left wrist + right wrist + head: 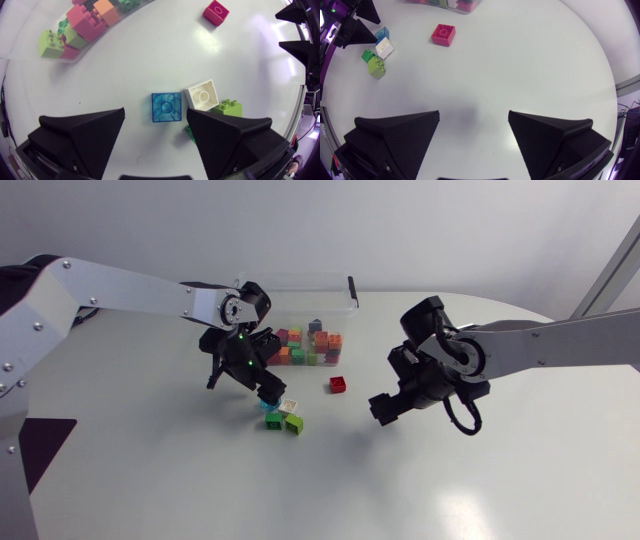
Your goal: Place the duplo bricks in the container
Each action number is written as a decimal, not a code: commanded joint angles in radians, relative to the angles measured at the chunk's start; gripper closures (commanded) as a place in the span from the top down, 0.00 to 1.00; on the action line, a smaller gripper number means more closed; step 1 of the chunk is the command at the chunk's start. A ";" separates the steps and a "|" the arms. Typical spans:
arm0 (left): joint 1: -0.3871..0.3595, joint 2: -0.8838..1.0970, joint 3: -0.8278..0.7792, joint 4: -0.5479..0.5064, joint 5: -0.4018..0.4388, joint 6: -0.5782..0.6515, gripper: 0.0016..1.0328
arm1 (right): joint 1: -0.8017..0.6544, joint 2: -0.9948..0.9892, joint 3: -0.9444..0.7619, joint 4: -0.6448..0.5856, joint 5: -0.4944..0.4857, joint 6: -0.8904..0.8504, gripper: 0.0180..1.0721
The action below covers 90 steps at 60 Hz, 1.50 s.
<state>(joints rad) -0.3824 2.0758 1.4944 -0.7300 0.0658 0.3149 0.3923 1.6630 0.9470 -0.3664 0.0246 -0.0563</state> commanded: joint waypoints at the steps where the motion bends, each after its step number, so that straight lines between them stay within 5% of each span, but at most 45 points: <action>1: -0.004 0.036 -0.022 0.003 -0.009 0.003 0.82 | 0.013 0.023 -0.024 0.004 0.009 -0.005 0.95; 22: -0.015 0.063 -0.019 0.011 -0.008 0.001 0.78 | 0.022 0.018 -0.027 -0.002 0.017 -0.002 0.95; 60: -0.053 0.063 -0.057 0.044 0.029 -0.011 0.40 | 0.034 0.021 -0.004 0.001 0.028 -0.002 0.95; 90: -0.039 -0.138 -0.109 0.063 0.006 -0.013 0.36 | 0.097 0.155 0.197 0.009 0.029 0.052 0.94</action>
<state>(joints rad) -0.4347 2.0209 1.3994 -0.6712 0.0704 0.3115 0.4694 1.7718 1.0821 -0.3592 0.0498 -0.0452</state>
